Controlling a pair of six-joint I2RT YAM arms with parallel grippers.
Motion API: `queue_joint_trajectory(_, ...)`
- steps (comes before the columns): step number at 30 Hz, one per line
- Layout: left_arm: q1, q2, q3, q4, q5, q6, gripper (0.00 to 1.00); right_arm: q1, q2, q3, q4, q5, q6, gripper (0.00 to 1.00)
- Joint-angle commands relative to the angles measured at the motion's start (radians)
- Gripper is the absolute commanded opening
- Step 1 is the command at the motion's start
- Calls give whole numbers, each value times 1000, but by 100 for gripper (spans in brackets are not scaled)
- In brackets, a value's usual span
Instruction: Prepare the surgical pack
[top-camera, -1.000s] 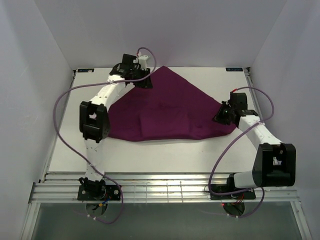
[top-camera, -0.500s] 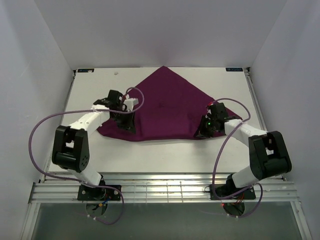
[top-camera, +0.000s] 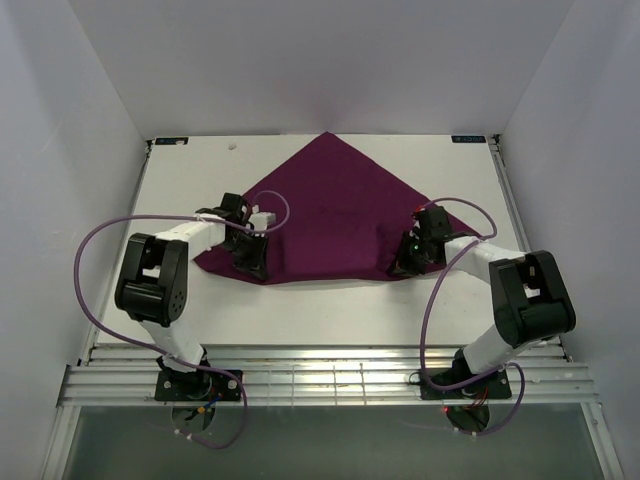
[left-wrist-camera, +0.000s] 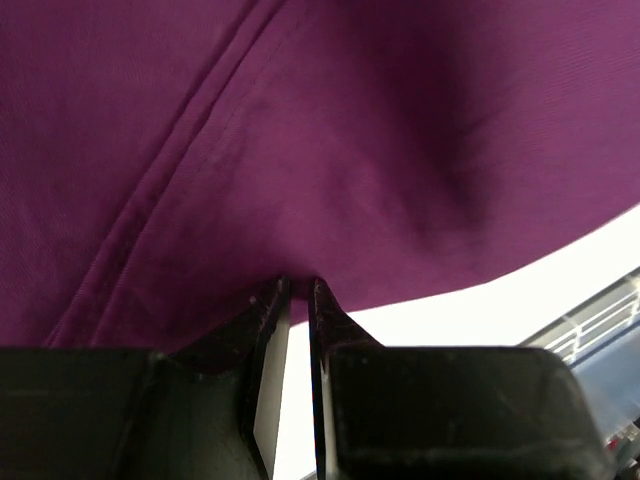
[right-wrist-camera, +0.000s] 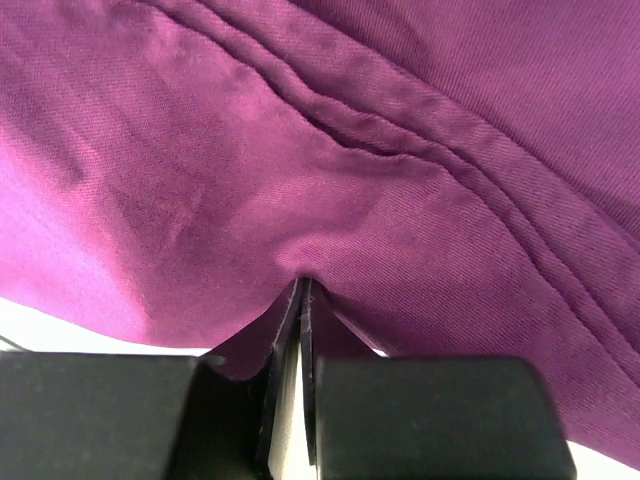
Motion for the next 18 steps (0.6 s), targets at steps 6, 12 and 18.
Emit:
queue_joint_trajectory(6, 73, -51, -67, 5, -81, 79, 26, -41, 11, -36, 17, 51, -11, 8)
queue_joint_trajectory(12, 147, -53, -41, -6, -125, 117, 27, -66, -32, -42, -9, 90, -28, 8)
queue_joint_trajectory(18, 183, -38, -66, 2, -164, 154, 27, -139, -46, -54, -53, 128, -61, 8)
